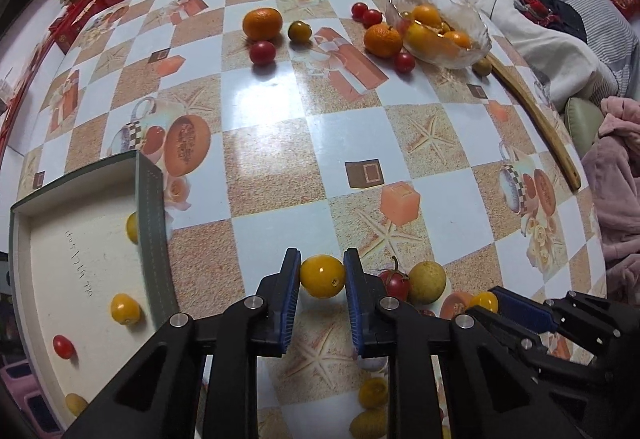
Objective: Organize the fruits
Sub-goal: 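Carry both yellow tomatoes into the cream tray and open both tools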
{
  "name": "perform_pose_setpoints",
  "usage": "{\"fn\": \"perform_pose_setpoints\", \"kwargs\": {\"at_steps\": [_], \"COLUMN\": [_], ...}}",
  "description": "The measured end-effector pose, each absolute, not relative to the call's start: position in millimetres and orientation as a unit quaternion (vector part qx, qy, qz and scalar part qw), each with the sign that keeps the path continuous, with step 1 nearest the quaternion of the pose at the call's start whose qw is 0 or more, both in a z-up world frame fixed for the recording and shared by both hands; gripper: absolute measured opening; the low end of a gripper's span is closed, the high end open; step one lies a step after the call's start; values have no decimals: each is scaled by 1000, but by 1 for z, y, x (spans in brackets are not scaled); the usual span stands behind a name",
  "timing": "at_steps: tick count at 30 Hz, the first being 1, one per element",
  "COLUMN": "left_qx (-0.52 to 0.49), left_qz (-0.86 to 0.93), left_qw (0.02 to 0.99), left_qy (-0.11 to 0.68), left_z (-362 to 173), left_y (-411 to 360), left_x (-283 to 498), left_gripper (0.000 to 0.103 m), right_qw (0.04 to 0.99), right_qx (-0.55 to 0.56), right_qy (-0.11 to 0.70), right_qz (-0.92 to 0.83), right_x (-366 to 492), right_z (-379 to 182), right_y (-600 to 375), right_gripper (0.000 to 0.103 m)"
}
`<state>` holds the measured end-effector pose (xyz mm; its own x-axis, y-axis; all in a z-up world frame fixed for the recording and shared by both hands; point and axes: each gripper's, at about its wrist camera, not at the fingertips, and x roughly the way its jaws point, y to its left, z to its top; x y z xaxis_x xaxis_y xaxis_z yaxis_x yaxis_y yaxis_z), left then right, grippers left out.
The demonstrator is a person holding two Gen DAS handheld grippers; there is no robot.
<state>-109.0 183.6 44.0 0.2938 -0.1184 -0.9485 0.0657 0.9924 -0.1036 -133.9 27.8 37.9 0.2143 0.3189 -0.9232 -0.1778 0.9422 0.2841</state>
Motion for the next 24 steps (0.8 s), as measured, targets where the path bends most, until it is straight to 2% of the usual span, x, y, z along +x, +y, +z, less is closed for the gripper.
{"fn": "perform_pose_setpoints", "kwargs": {"at_steps": [11, 24], "left_qx": [-31, -61], "left_qz": [-16, 63], "left_qw": [822, 800], "left_qy": [568, 594], "left_z": [75, 57], "left_y": [237, 316], "left_x": [-143, -205], "left_gripper": [23, 23], "right_qw": [779, 764], "right_qx": [39, -7], "right_qy": [598, 589], "right_qz": [182, 264], "right_x": [-127, -124], "right_z": [58, 77], "right_y": [52, 141], "right_gripper": [23, 23]}}
